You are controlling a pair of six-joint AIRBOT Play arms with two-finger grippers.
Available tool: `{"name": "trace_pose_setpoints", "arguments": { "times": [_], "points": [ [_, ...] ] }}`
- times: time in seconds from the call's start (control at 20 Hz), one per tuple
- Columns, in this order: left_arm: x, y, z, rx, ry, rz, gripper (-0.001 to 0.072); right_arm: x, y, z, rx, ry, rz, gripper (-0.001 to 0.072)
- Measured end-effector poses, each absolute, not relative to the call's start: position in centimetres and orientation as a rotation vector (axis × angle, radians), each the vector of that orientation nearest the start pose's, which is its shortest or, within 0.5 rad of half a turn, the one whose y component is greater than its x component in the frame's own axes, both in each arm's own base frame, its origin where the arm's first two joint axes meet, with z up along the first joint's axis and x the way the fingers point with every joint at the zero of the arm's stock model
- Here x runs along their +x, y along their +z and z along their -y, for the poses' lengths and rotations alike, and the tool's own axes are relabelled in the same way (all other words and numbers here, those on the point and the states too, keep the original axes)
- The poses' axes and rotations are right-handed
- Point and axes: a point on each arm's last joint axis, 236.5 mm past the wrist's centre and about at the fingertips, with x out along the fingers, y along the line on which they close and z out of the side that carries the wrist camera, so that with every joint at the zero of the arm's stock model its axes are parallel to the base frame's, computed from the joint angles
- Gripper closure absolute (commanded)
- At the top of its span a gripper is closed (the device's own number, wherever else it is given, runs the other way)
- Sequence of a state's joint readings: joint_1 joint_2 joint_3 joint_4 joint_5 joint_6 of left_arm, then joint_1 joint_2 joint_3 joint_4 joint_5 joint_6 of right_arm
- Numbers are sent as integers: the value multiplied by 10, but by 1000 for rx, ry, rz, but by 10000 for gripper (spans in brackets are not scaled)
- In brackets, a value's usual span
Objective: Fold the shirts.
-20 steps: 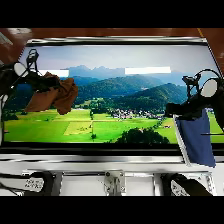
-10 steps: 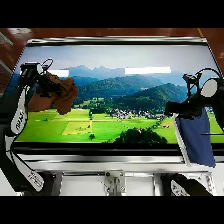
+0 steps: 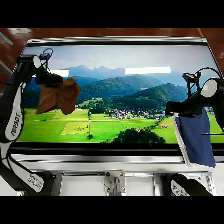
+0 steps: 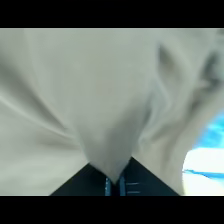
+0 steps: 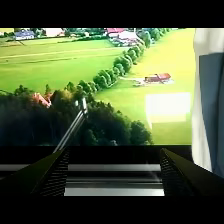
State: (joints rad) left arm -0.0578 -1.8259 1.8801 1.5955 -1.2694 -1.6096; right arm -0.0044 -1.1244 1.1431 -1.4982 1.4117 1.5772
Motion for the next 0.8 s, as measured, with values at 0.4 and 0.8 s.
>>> {"name": "trace_pose_setpoints", "arguments": {
  "times": [0.4, 0.8],
  "points": [
    [447, 256, 181, 120, -361, -696, 671, 333, 108, -11, -10, 74, -1252, 32],
    [364, 285, 297, 132, -631, -626, 670, 323, 207, 4, -64, 20, -1015, 32]
  ]
}}
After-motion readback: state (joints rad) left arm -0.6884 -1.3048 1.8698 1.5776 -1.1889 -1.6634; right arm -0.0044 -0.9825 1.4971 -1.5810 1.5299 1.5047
